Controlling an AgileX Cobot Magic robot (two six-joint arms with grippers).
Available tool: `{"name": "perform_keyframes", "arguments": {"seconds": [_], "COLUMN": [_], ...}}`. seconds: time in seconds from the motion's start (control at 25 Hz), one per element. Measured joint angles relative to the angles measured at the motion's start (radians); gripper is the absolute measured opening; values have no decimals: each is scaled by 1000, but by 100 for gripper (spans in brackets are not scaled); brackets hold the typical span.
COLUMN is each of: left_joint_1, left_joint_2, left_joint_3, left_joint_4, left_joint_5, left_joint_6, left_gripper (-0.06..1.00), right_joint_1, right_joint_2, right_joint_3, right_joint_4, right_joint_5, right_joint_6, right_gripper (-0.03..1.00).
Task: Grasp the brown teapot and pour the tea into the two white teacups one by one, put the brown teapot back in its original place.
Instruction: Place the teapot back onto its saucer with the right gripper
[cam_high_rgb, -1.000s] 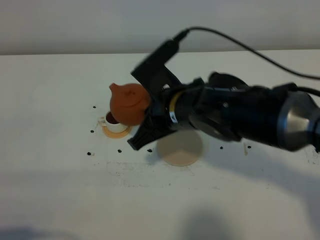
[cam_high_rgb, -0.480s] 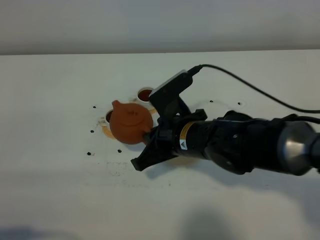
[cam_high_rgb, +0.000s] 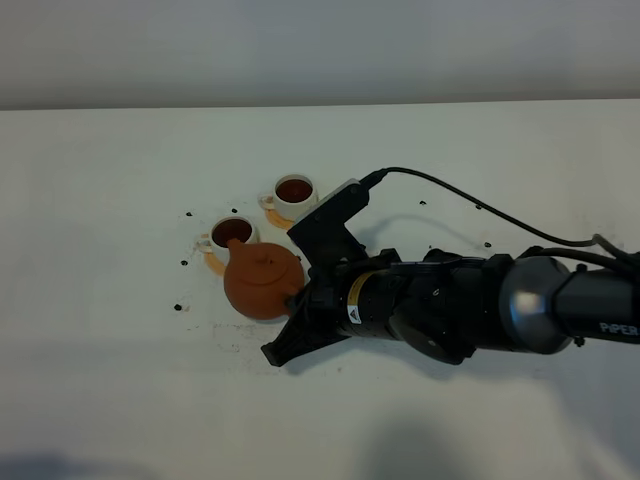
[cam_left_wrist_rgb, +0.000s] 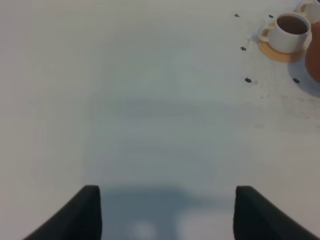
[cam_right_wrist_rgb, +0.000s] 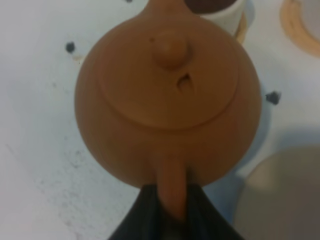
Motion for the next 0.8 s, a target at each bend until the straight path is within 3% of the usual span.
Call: {"name": "perform_keyframes", "arguments": {"seconds": [0.8], "left_joint_1": [0], "left_joint_2": [0], "left_joint_3": [0], "left_joint_4": [0], "left_joint_5": [0], "left_joint_6": [0], "left_gripper": [54], "right_joint_1": [0], "right_joint_2": [50], "right_joint_3": [-7], "right_joint_4": [24], "right_joint_5": [30], "right_joint_6": [-45], "right_gripper": [9]}}
